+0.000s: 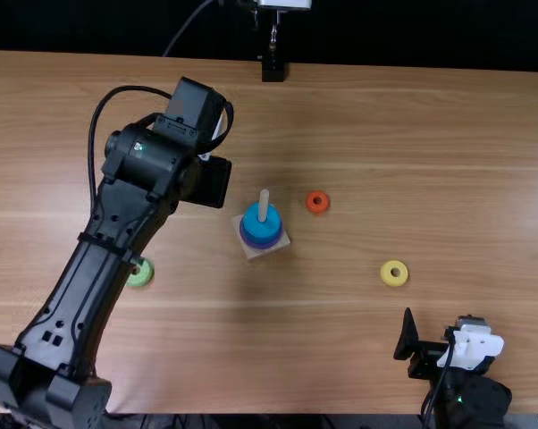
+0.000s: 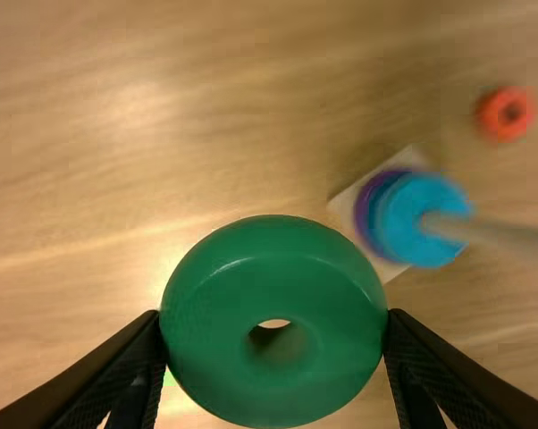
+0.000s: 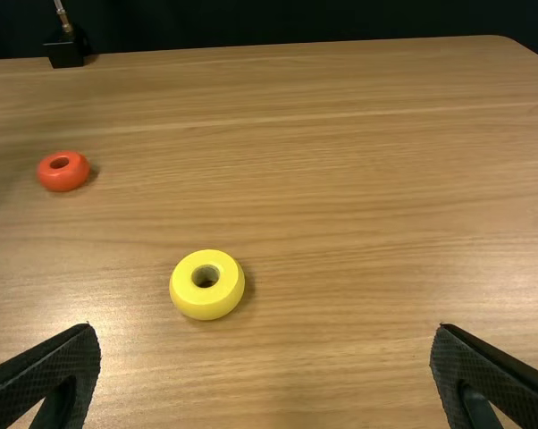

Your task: Build the Hanoi tower: stack the rings onto the peg from bottom to top in this color order: purple, dark blue, light blue, dark green, light green, yellow, orange.

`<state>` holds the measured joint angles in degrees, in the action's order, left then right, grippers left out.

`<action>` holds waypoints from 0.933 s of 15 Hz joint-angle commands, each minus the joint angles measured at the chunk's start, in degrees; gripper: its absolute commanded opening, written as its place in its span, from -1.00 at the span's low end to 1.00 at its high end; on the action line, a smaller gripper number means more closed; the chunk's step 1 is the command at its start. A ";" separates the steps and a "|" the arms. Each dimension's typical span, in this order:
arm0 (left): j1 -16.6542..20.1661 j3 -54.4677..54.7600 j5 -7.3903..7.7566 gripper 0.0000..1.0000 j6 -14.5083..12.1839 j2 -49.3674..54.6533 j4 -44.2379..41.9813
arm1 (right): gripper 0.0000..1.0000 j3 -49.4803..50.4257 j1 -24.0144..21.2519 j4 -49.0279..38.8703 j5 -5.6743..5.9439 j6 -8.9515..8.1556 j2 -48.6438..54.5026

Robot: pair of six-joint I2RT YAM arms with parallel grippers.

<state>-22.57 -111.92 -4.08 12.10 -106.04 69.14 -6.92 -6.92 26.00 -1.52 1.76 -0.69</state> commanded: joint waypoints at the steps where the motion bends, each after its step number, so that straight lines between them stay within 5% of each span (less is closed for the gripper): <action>1: -0.55 6.01 2.81 -1.00 2.46 5.32 -5.55 | 1.00 6.04 -0.47 3.38 -0.06 -0.07 0.69; 3: -1.34 13.83 3.02 -1.00 4.57 8.74 -13.67 | 1.00 6.04 -0.47 3.38 -0.06 -0.07 0.69; 10: -6.88 9.17 3.13 -1.00 5.09 4.70 -13.77 | 1.00 6.04 -0.47 3.38 -0.06 -0.07 0.69; 14: -9.34 4.25 3.02 -1.00 8.36 0.66 -12.51 | 1.00 6.04 -0.47 3.38 -0.06 -0.07 0.69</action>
<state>-31.18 -105.23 -1.10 18.94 -104.55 56.62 -6.92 -6.92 25.96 -1.52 1.76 -0.71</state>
